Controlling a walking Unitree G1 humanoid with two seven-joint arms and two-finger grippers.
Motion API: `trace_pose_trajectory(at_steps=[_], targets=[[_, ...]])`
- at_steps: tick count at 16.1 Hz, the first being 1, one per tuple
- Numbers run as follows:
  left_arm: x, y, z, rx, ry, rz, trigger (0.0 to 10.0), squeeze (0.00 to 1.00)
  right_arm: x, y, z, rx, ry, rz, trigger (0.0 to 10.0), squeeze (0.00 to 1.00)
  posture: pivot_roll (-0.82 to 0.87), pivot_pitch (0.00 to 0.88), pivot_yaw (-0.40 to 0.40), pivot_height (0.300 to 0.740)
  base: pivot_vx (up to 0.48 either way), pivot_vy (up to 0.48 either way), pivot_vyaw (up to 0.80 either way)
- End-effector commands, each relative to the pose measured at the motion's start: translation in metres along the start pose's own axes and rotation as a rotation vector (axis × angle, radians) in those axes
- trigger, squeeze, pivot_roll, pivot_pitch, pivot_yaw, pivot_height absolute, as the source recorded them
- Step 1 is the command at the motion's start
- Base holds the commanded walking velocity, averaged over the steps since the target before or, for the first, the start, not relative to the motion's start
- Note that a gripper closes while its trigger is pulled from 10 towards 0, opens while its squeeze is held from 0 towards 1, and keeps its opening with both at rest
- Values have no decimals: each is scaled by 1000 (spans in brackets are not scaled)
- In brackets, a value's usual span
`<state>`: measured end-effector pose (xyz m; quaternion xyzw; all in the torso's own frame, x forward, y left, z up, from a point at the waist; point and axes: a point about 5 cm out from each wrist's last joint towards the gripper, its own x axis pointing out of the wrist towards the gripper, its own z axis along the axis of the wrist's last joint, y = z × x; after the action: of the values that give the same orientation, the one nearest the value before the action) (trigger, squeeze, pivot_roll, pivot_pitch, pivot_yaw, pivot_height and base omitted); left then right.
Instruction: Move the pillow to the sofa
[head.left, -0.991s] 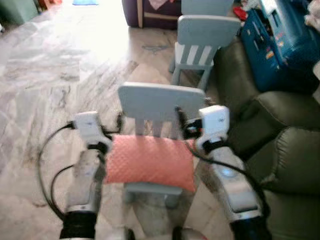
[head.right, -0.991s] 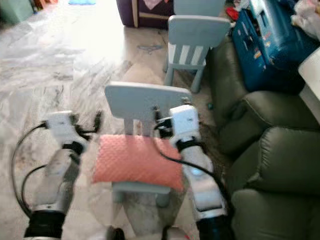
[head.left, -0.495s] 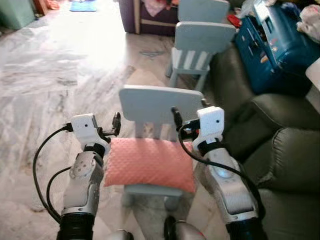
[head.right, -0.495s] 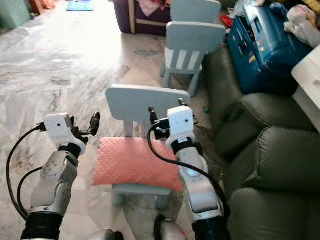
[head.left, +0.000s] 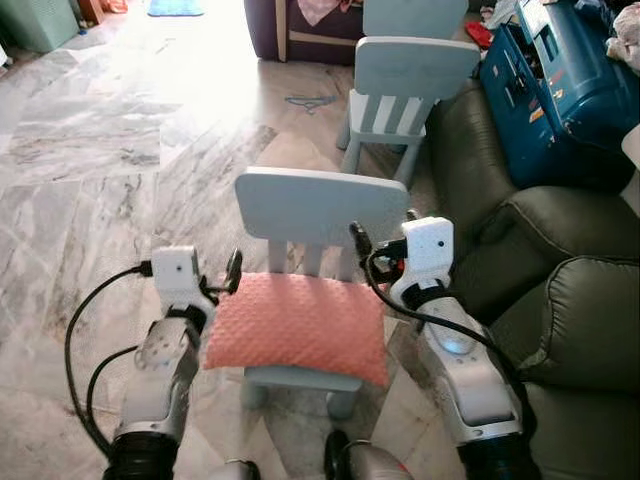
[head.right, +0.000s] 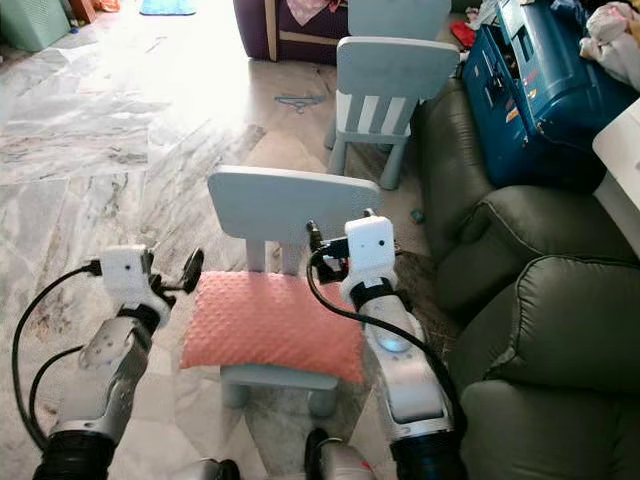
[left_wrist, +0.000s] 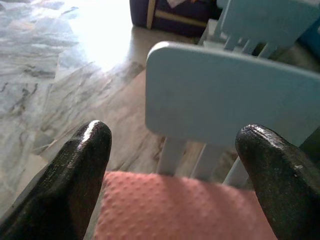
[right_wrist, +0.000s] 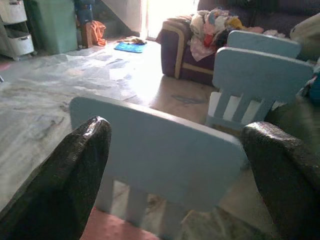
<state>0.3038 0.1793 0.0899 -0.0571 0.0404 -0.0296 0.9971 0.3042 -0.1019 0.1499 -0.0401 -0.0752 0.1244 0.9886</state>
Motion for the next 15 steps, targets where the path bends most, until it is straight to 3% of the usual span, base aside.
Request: trace_pose_trajectory(at_steps=[1,2,6,7,10,15], targets=[[-5,4,-8,26,24,-9,10000,0,-4,-2,-5,62,9,-1,10000,0,-84,200,-58,740,0,0,0],[-8,4,-10,35,30,-26,10000,0,-8,0,-7,164,24,27,10000,0,-75,203,-59,740,0,0,0],[-21,-2,-22,68,53,-88,10000,0,-18,-1,-18,108,71,-11,10000,0,-66,215,-59,740,0,0,0],[-30,-2,-26,69,62,-100,10000,0,-27,3,-24,86,121,48,10000,0,-64,226,-58,740,0,0,0],[-41,1,-30,69,72,-103,10000,0,-37,1,-25,144,119,42,10000,0,-54,248,-58,740,0,0,0],[-51,10,-28,122,61,-75,10000,0,-49,-3,-25,145,126,32,10000,0,-57,262,-64,740,0,0,0]])
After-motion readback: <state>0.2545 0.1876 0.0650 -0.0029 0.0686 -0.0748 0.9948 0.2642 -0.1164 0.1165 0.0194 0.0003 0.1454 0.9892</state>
